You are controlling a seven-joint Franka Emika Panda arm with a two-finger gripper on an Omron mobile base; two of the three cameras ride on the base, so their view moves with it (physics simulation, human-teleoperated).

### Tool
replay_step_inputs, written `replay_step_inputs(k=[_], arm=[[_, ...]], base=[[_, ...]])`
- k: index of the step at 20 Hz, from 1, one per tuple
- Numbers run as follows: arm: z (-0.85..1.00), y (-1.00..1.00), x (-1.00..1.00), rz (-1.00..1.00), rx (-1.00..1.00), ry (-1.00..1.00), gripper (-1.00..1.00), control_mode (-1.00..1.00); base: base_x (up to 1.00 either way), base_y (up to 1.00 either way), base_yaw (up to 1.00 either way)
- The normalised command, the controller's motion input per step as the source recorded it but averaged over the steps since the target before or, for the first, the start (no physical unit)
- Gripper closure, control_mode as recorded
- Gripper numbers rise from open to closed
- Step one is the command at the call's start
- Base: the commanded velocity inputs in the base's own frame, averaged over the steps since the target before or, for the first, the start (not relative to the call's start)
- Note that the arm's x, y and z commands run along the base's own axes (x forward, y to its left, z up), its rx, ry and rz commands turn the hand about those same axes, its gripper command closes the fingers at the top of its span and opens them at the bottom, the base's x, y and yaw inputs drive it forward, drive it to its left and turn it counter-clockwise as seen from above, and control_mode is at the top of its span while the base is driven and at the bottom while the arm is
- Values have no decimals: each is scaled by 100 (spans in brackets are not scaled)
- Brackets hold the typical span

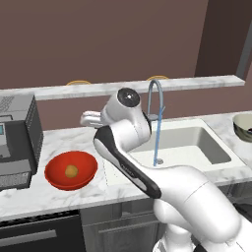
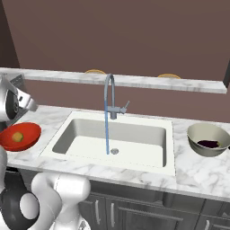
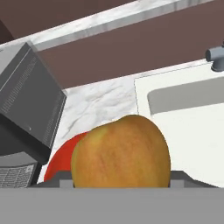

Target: Pick the apples from the sink and place them in one bowl. Place the eggplant in the other bowl. Then turn off the sink faucet.

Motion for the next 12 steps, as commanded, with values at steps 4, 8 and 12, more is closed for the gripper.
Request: replay_step_inputs(k=[4,8,12], arm=[[-37,9,-35,4,0,10,100,-100],[-34,21,-16,5,0,22,100,-100],[-25,27,-1,8,0,26,100,-100]], base=[[0,0,0],[0,0,0],[0,0,0]])
